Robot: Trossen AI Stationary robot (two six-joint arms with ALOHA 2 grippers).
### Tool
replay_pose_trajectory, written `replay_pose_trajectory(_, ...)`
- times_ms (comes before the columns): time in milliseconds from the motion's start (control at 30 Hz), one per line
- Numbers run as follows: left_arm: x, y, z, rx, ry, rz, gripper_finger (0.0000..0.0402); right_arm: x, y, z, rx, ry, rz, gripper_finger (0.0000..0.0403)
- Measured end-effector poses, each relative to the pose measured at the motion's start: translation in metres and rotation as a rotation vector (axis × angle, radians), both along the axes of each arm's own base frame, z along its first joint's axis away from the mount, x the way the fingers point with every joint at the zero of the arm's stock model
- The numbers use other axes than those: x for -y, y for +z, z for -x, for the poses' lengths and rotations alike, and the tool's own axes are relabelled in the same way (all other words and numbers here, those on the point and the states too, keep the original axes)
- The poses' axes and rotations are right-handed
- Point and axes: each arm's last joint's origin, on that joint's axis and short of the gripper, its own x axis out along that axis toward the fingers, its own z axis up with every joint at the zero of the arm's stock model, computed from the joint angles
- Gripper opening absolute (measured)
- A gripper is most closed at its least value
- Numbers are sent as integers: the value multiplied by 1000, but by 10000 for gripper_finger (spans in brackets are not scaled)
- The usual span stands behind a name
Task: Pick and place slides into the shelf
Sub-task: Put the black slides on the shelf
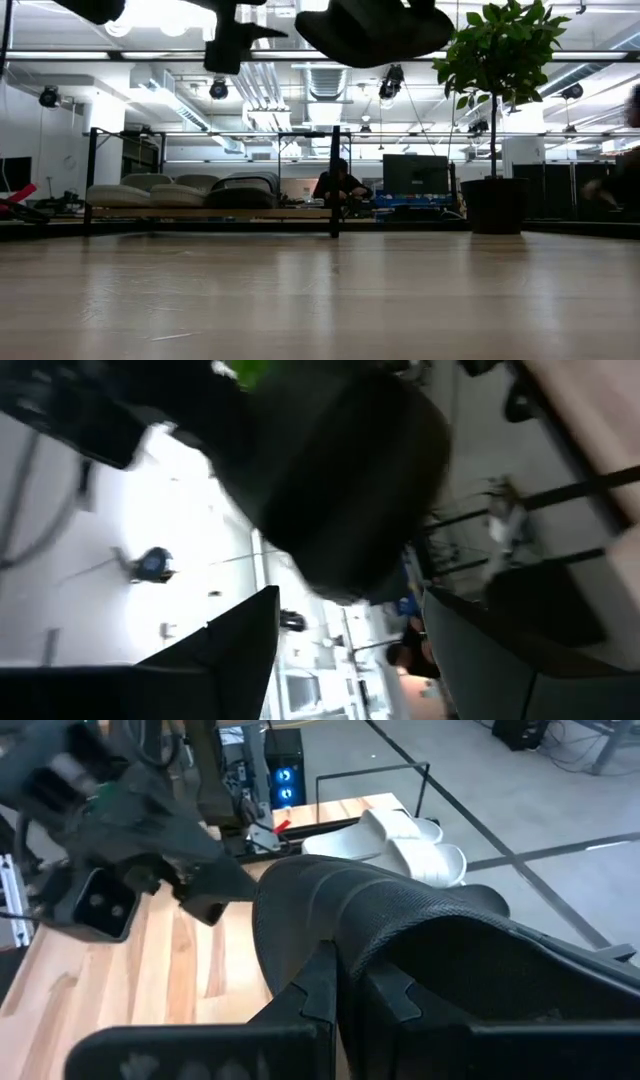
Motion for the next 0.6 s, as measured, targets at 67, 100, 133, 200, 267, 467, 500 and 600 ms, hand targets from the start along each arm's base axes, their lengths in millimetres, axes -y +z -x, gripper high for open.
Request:
replay_pose_trajectory(67, 1, 1, -2, -5, -19, -48, 230, 3, 0, 0, 5, 5, -13, 12)
replay_pose_trajectory(100, 1, 0, -2, -20, -24, -76, 230, 5, 1, 0, 9, 10, -23, 12)
replay_pose_trajectory(133, 2, -1, -3, -36, -24, -95, 230, 6, 1, 1, 10, 17, -33, 12)
replay_pose_trajectory(200, 2, -4, -5, -66, -21, -118, 230, 8, 1, 1, 13, 30, -55, 12)
replay_pose_trajectory(267, 2, -6, -6, -77, -21, -123, 230, 8, 1, 1, 14, 37, -63, 12)
replay_pose_trajectory(467, 0, -8, -8, -84, -20, -128, 230, 6, 2, 0, 28, 77, -105, 12)
replay_pose_trajectory(500, -1, -8, -8, -83, -24, -131, 230, 6, 1, 0, 28, 79, -109, 12)
replay_pose_trajectory(600, -4, -8, -10, -77, -43, -145, 230, 6, 2, 0, 28, 83, -117, 12)
